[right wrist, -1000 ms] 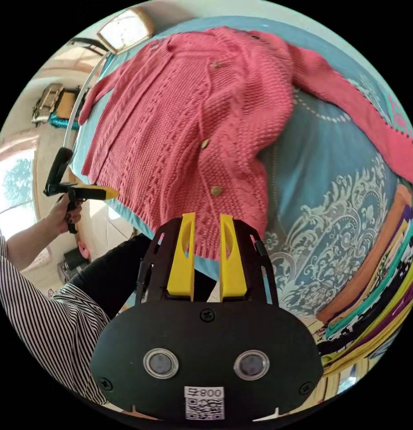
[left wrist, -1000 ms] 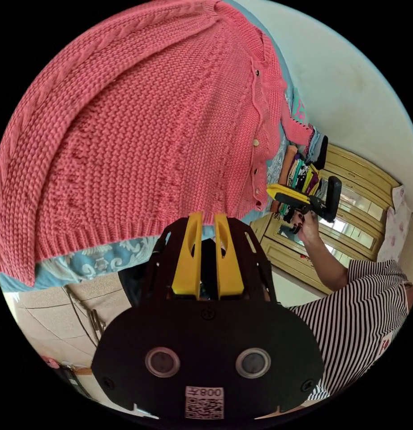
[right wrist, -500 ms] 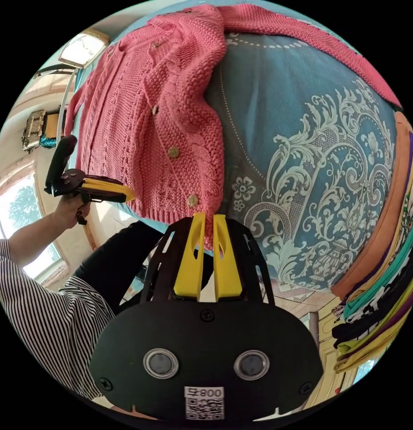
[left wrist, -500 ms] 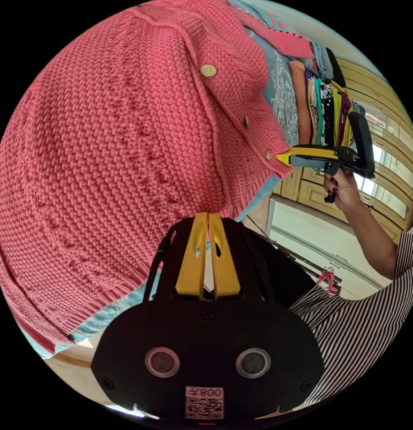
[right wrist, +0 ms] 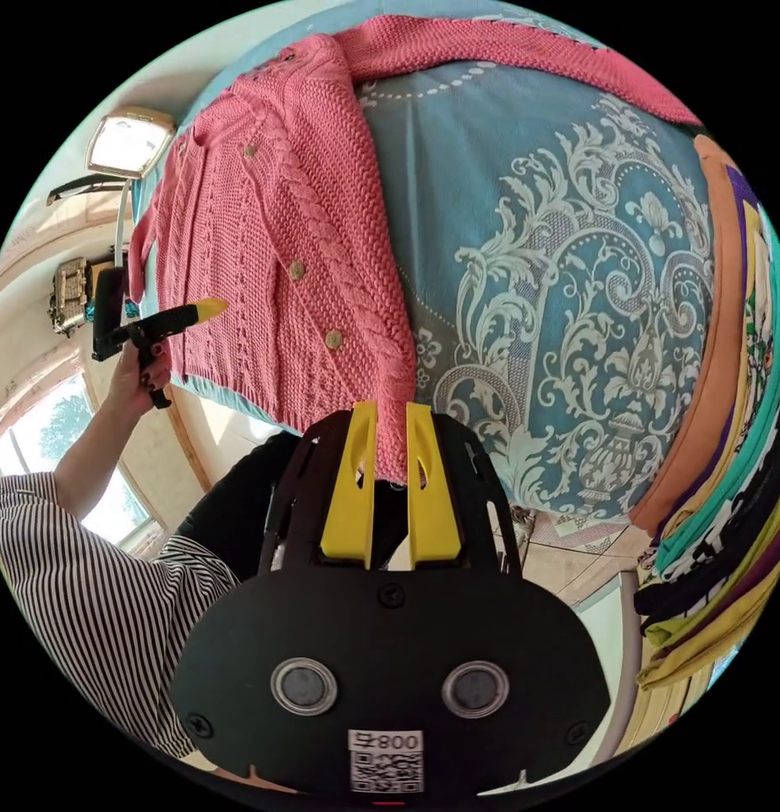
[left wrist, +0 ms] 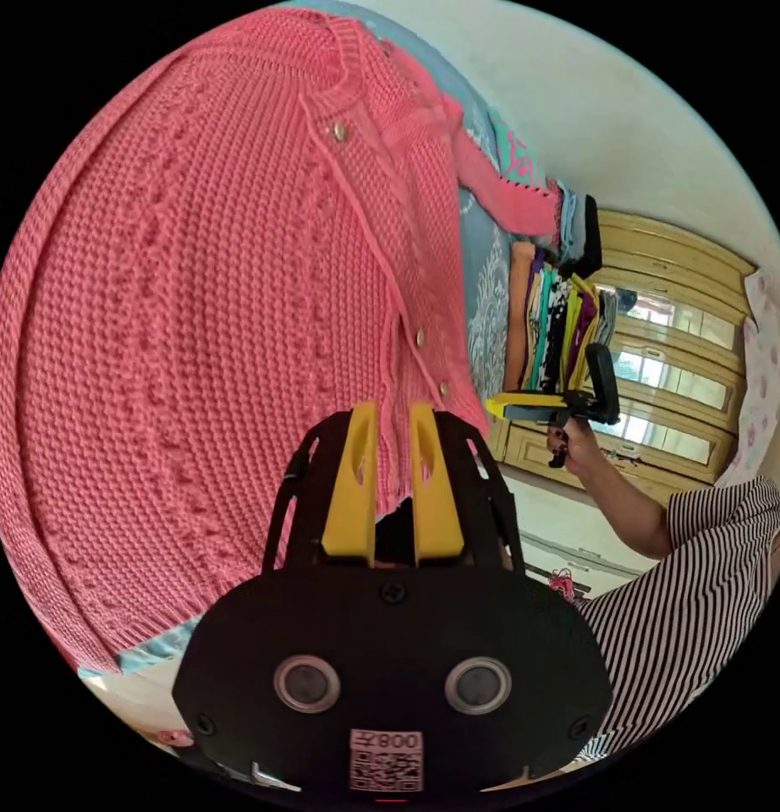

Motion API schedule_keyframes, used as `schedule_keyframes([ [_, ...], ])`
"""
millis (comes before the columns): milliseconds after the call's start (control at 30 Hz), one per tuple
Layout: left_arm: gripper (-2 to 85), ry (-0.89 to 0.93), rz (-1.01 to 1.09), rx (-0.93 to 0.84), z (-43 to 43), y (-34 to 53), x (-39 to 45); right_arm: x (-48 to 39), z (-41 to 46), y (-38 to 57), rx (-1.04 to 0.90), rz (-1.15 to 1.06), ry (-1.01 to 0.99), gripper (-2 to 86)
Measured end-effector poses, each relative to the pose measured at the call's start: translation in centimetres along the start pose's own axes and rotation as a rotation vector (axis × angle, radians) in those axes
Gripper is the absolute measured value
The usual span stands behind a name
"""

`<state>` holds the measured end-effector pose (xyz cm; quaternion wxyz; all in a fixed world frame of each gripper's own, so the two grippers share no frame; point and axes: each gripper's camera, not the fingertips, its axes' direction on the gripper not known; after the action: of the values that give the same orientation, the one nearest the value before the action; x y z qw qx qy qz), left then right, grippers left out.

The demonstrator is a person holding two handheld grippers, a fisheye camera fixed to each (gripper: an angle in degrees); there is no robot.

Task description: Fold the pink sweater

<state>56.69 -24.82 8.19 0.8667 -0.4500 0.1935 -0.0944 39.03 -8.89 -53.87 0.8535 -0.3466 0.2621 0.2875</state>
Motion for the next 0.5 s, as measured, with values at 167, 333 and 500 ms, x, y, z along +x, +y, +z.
schedule_keyframes([
  [167,7.3,-0.054,-0.01,0.171,-5.4,-4.1,-1.5,-1.9,-5.9,-1.1,0.134,-0.028,0.045,6.1],
  [333,7.3,-0.063,-0.026,0.266,-9.1,-6.5,-4.0,-7.0,-11.8,-9.6,0.288,-0.237,0.132,7.7],
  [500,7.4,-0.139,0.067,0.334,-12.8,-12.0,-4.3,-12.7,-17.6,-20.8,0.424,-0.42,0.343,9.6],
])
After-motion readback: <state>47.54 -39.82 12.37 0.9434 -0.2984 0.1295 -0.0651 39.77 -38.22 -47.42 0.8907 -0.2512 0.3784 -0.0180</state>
